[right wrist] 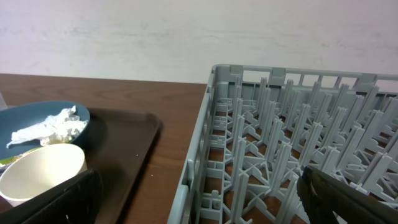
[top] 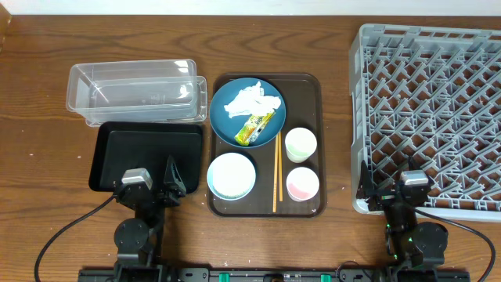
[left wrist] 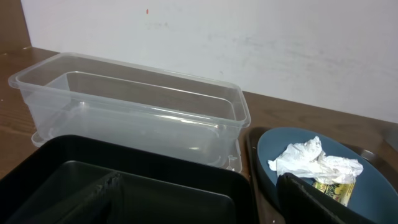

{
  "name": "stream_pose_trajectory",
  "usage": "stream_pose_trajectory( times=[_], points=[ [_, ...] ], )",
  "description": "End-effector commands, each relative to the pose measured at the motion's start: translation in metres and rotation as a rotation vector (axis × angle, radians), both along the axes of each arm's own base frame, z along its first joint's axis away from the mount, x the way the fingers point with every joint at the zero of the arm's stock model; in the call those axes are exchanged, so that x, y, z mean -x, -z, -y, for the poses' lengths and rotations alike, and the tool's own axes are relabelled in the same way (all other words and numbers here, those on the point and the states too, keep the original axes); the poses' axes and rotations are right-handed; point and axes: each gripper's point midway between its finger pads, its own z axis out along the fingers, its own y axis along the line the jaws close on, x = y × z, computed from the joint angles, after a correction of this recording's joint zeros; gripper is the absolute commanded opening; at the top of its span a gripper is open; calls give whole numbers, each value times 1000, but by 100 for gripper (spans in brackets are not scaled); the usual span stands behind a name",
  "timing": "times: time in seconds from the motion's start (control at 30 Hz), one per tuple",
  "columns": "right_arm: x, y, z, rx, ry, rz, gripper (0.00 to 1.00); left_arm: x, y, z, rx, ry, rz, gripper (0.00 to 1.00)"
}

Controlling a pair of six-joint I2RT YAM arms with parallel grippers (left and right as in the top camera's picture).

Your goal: Sort waste into correct bins and load items into the dishwasher rack

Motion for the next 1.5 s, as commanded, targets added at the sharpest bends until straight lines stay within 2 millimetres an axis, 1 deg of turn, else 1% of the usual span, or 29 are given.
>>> stream_pose_trajectory(
  times=[0.0, 0.17, 0.3, 0.4, 0.47, 0.57, 0.7, 0.77, 0.9, 1.0, 1.13, 1.23, 1.3, 1.33, 1.47],
  points=[
    [0, 1, 1, 14, 2, 3, 99, 1, 18, -3, -6, -15, -55, 81],
    [0, -1, 1, 14, 1, 9, 99, 1, 18, -2, -5, -10, -55, 81],
    [0, 0, 1, -36, 5, -1, 99, 1, 16, -1, -1, -7, -52, 81],
    [1, -8, 1, -80, 7, 9, 99, 2, 9, 4, 3, 22, -51, 81],
    [2, -13, 1, -80, 8, -1, 99, 5, 8, 6, 4, 37, -90, 81],
    [5, -25, 2, -82, 14, -26, 99, 10, 6, 6, 2, 36, -180, 81],
    [7, -42, 4, -81, 30, -109, 99, 8, -12, 7, 1, 40, -276, 81],
    [6, -46, 4, -84, 32, -186, 99, 4, -21, 12, 8, 68, -352, 81],
    [0, -52, 3, -78, 39, -356, 99, -3, -28, 25, 36, 139, -555, 81],
    [-2, -54, 4, -72, 46, -488, 99, -3, -29, 34, 65, 181, -734, 81],
    [-4, -53, 4, -66, 52, -653, 99, 5, -30, 34, 76, 172, -937, 81],
    [-7, -50, 3, -65, 54, -726, 99, 11, -29, 34, 82, 169, -1032, 81],
    [-8, -48, 3, -64, 54, -751, 99, 8, -30, 36, 92, 182, -1038, 81],
    [-8, -48, 3, -65, 52, -757, 99, 3, -32, 40, 103, 200, -1017, 81],
    [-7, -48, 3, -65, 52, -754, 99, -27, -52, 52, 124, 265, -872, 81]
  ],
)
